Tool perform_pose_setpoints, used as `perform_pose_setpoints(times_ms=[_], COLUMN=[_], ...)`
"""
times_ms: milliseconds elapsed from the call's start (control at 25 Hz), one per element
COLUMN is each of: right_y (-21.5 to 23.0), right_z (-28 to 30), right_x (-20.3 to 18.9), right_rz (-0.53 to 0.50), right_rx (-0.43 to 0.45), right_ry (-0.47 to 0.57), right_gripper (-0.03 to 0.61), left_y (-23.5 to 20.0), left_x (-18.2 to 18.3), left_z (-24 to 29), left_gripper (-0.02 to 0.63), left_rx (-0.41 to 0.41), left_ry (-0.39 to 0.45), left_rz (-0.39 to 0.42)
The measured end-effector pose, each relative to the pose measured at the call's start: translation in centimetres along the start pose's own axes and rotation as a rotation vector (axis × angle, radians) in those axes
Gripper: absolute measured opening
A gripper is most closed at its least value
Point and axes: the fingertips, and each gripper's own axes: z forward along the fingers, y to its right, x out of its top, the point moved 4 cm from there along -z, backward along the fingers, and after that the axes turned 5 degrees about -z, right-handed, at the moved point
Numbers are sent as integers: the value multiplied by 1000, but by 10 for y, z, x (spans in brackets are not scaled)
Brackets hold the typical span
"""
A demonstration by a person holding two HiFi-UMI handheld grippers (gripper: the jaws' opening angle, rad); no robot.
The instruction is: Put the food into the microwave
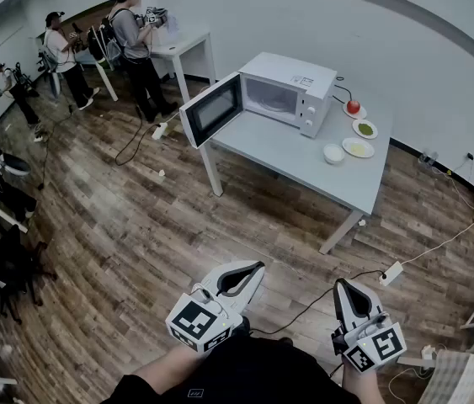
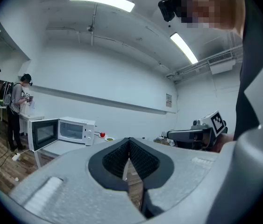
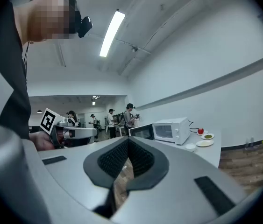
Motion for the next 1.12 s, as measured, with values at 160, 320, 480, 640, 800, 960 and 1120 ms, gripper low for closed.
perform_pose_setpoints(times_ms=[160, 320, 480, 640, 800, 960, 1120], right_y=[-5, -15, -31, -47, -59, -59, -45], right_z=[13, 32, 53, 74, 91, 104, 117], right_x=[0, 0, 5, 5, 3, 3, -1], right_rz=[8, -6, -5, -20, -21, -24, -14], right_rx=[-8, -3, 12, -15, -33, -39, -47], right_ry=[11, -1, 7, 3, -3, -22, -35], right_gripper=[12, 12, 14, 14, 15, 15, 15], left_y=[-13, -30, -52, -74, -97, -113, -124], left_x=[4, 7, 8, 9, 9, 10, 9], left_z=[-6, -10, -20, -34, -44, -42, -26], left_gripper=[8, 7, 8, 6, 8, 8, 8], left_rx=[3, 1, -6, -24, -32, -30, -40], left_ry=[22, 19, 25, 26, 16, 16, 4], left_rz=[-3, 8, 6, 6, 17, 9, 4])
